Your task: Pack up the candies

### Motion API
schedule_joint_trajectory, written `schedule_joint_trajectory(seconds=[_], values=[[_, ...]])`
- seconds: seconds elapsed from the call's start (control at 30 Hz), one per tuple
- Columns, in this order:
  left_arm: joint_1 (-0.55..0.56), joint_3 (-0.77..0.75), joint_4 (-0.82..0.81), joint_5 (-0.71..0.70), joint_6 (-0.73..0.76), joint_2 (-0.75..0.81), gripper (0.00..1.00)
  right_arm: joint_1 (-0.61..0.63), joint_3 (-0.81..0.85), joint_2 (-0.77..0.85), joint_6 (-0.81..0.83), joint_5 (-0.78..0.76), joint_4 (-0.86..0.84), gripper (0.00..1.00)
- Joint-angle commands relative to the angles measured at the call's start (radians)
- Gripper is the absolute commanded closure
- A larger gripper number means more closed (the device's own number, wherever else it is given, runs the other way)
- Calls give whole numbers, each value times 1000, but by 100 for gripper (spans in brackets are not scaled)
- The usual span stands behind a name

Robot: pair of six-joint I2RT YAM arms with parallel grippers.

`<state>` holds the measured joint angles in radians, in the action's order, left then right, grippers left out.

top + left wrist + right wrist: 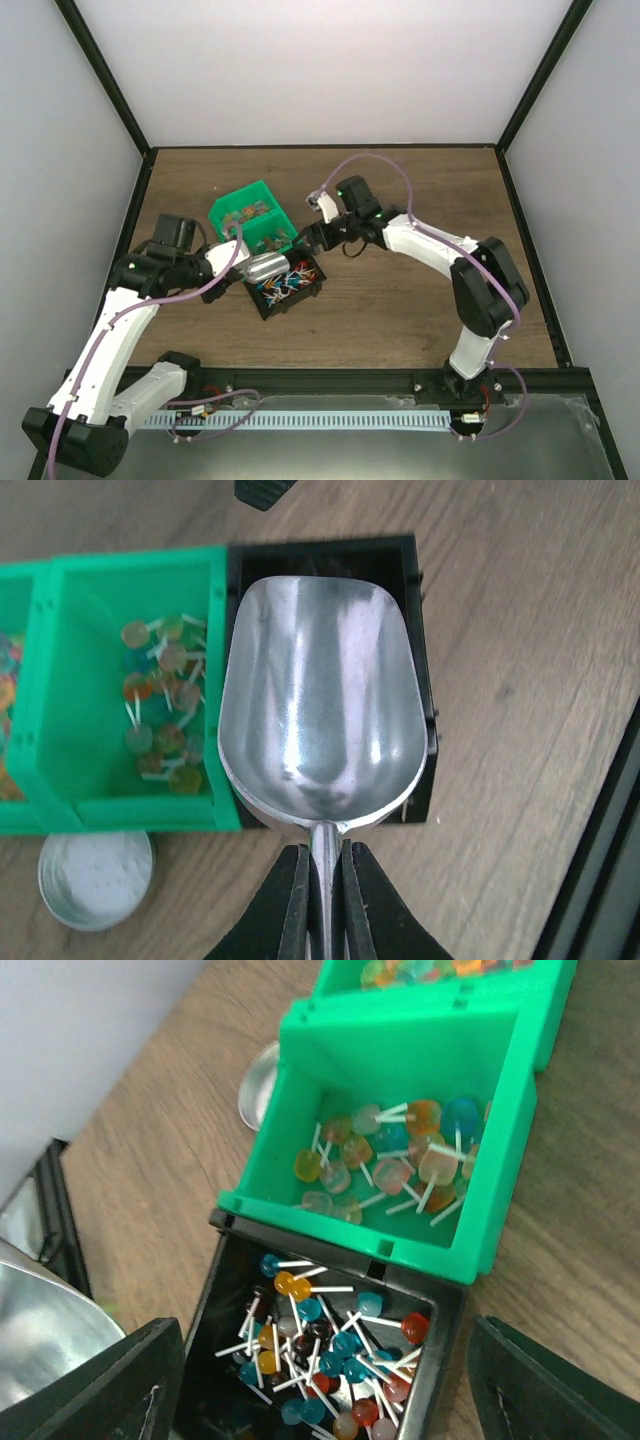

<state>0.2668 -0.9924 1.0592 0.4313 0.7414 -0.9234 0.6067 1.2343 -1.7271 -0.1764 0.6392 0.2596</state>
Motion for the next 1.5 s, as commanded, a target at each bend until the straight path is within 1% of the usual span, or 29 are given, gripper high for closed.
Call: schedule_joint_trajectory(seconds=[0.0, 0.13, 0.27, 0.37, 0.47, 0.63, 0.73, 0.9, 1.03, 1.1, 1.2, 1.37, 1.4, 1.47], values=[[-5, 7, 138, -88, 31, -7, 96, 74, 30, -37, 43, -197, 44, 22], [-2, 6, 190, -128, 43, -48, 96, 111, 25, -66, 30, -263, 57, 27], [9, -11, 228, -148, 17, -100, 96, 116, 20, -91, -7, -297, 57, 34], [28, -24, 226, -178, -11, -120, 96, 116, 3, -101, -22, -310, 48, 39], [68, -44, 231, -213, -31, -150, 96, 121, -4, -108, -37, -306, 46, 42], [165, -75, 245, -295, -78, -209, 96, 126, -11, -102, -51, -334, 55, 44], [221, -105, 263, -350, -105, -258, 96, 126, -21, -93, -46, -342, 67, 47], [287, -167, 280, -420, -142, -346, 96, 127, -36, -101, -79, -300, 66, 52], [318, -190, 302, -442, -151, -411, 96, 126, -39, -109, -107, -281, 58, 58], [331, -189, 308, -455, -149, -435, 96, 126, -48, -105, -121, -268, 48, 62], [339, -180, 294, -469, -149, -464, 96, 126, -56, -108, -136, -256, 37, 71], [339, -162, 230, -462, -153, -512, 96, 127, -50, -113, -148, -280, 40, 91], [339, -159, 217, -454, -155, -520, 96, 127, -49, -112, -148, -283, 40, 94], [341, -148, 182, -430, -154, -527, 96, 126, -49, -107, -151, -294, 32, 97]])
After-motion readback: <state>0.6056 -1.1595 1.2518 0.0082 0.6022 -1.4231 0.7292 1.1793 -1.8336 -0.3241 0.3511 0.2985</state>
